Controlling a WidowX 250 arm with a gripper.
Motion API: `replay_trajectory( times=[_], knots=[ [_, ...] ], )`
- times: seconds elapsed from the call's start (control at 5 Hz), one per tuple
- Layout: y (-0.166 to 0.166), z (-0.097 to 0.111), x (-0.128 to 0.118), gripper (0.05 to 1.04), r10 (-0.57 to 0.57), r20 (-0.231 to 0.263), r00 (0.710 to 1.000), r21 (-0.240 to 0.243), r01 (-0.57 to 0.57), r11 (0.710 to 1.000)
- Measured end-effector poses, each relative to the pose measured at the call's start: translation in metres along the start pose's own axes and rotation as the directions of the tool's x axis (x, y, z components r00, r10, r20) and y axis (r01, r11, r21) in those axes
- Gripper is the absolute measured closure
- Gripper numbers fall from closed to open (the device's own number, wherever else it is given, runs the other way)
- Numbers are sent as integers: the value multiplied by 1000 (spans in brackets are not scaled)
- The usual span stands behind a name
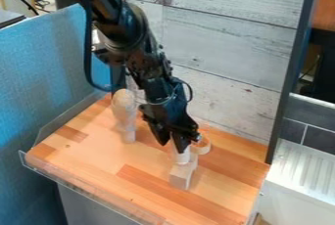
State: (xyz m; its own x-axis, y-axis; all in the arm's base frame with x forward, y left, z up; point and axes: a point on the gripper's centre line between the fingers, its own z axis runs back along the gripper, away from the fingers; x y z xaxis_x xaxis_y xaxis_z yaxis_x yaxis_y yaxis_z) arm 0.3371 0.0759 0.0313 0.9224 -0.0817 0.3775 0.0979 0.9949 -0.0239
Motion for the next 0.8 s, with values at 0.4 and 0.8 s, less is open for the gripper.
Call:
replay_trajectory(
  times=[0.4, 0.8],
  knots=[
    [0, -2, -1, 563, -4, 18, 1000, 9, 4, 1000],
    [-2, -4, -2, 443, 14, 15, 1000, -7, -14, 1000]
  ],
)
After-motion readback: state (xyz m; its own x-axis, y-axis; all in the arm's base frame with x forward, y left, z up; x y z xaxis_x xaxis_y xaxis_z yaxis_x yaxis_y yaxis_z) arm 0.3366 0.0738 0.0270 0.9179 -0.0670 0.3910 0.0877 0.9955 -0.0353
